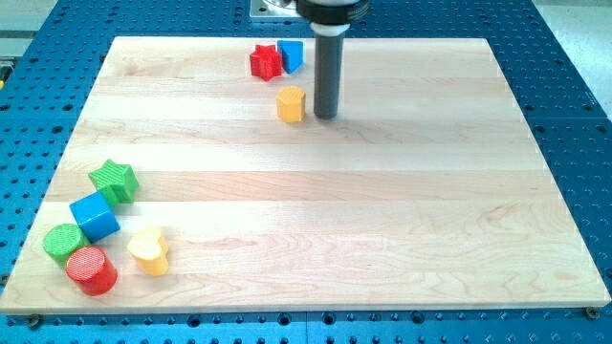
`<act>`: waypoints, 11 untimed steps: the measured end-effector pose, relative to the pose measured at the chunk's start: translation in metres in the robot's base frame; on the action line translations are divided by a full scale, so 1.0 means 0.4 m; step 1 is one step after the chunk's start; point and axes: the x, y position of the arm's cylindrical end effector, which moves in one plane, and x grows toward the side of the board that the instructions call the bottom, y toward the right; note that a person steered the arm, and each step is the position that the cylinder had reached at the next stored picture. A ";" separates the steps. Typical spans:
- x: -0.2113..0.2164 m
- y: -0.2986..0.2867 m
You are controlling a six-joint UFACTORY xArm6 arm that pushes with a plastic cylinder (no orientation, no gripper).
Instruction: Push the hexagon to the right of the green star
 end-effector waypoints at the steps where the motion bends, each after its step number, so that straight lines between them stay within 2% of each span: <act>1: -0.022 -0.056; 2: 0.094 -0.190; 3: 0.141 -0.213; 4: 0.027 -0.207; 5: 0.037 -0.258; 6: 0.170 -0.284; 8: 0.153 -0.346; 10: 0.384 -0.334; 11: 0.265 -0.355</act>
